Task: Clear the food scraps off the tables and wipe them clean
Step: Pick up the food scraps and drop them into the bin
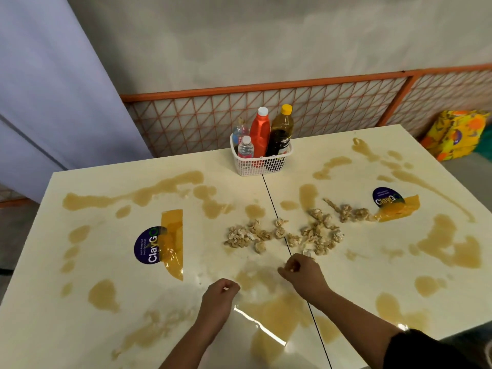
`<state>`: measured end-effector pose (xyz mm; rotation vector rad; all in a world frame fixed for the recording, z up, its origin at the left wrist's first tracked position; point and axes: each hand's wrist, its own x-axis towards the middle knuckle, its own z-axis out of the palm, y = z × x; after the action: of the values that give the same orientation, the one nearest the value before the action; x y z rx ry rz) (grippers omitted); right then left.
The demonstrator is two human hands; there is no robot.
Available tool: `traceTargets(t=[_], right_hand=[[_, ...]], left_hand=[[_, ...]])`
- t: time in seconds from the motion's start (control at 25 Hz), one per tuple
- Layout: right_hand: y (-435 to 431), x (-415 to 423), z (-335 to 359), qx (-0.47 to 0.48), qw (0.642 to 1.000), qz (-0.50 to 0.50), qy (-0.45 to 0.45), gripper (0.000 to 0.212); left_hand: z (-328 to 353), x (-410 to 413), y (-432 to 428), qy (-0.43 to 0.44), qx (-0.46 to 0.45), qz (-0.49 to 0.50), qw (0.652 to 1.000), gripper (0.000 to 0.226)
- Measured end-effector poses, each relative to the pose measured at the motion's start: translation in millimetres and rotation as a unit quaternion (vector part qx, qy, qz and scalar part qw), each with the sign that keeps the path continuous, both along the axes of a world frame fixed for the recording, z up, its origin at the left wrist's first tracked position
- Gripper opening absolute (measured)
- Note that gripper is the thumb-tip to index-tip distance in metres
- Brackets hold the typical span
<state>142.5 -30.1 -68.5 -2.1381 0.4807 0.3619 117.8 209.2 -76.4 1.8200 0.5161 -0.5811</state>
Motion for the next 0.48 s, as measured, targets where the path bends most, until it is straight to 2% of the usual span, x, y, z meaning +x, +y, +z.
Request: traceTargets(t=[0.04, 0.12, 0.16, 0.24, 0.28, 0.4, 0.48], right_hand=[[-1.9, -7.0, 8.7, 0.077, 0.996, -0.037, 0.008, 0.013], [-5.5, -24.3, 24.0, 0.256, 0.959, -0.108, 0.052, 0.003], [-8.2, -32.4, 30.1, 0.318, 0.937, -0.125, 0.08, 0.014], [-15.7, -50.2, 35.6, 0.377, 0.907, -0.137, 0.13, 0.042], [-19.5, -58.2, 35.7, 0.395, 0.894, -0.152, 0.148, 0.045], [-30.3, -77.9, 36.6, 0.439, 0.845, -0.241, 0.187, 0.025], [-36.2, -87.8, 40.5, 0.457, 0.822, -0.276, 0.199, 0.02]], left_hand=[[-3.2, 7.6, -2.7, -0.016, 0.027, -0.03, 0.999, 0.013], [-10.3, 24.5, -9.6, -0.054, 0.1, -0.102, 0.988, 0.013], [-12.4, 33.9, -15.0, -0.069, 0.133, -0.129, 0.98, 0.013], [-16.8, 55.3, -29.1, -0.079, 0.181, -0.154, 0.968, 0.021], [-19.3, 65.9, -37.8, -0.074, 0.2, -0.157, 0.964, 0.029], [-28.2, 91.9, -62.9, -0.053, 0.233, -0.141, 0.961, 0.053], [-33.9, 102.9, -77.0, -0.052, 0.233, -0.137, 0.961, 0.059]])
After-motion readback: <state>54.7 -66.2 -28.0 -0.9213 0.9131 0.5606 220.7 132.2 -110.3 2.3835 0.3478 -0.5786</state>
